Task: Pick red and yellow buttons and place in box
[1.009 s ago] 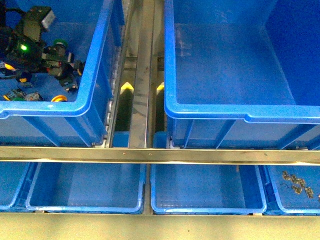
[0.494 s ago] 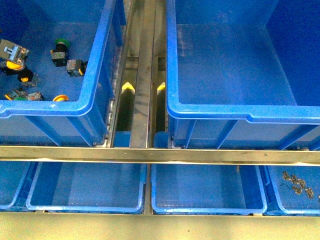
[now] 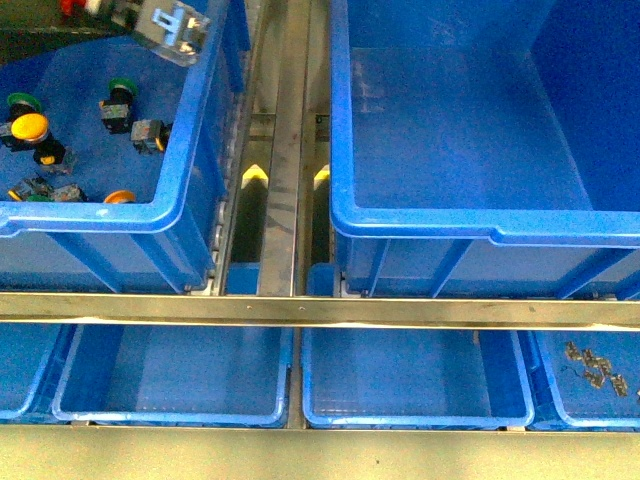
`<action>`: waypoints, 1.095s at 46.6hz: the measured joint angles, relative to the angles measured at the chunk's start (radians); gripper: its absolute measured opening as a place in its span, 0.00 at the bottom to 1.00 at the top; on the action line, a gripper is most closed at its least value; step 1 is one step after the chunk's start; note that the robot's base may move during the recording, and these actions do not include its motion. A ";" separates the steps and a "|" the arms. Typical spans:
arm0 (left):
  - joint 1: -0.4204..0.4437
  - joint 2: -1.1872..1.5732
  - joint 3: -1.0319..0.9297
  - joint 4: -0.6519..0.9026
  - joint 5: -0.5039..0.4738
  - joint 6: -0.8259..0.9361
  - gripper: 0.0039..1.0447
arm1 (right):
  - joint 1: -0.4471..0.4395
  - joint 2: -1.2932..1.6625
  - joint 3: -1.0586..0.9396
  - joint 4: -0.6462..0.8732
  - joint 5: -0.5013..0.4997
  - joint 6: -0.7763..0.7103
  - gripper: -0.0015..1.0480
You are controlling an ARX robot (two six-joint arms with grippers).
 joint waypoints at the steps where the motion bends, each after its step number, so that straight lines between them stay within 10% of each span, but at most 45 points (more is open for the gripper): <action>1: -0.016 0.002 -0.003 0.010 0.000 -0.010 0.32 | 0.000 0.000 0.000 0.000 0.000 0.000 0.94; 20: -0.317 0.101 0.051 0.087 -0.059 -0.130 0.32 | 0.000 0.000 0.000 0.000 0.000 0.000 0.94; 39: -0.404 0.208 0.184 0.113 -0.098 -0.205 0.32 | 0.000 0.000 0.000 0.000 0.000 0.000 0.94; 46: -0.422 0.219 0.188 0.095 -0.103 -0.201 0.32 | 0.074 0.240 0.076 -0.187 0.286 -0.151 0.94; 51: -0.430 0.223 0.188 0.087 -0.109 -0.193 0.32 | 0.055 0.493 0.085 -0.018 0.247 -0.302 0.94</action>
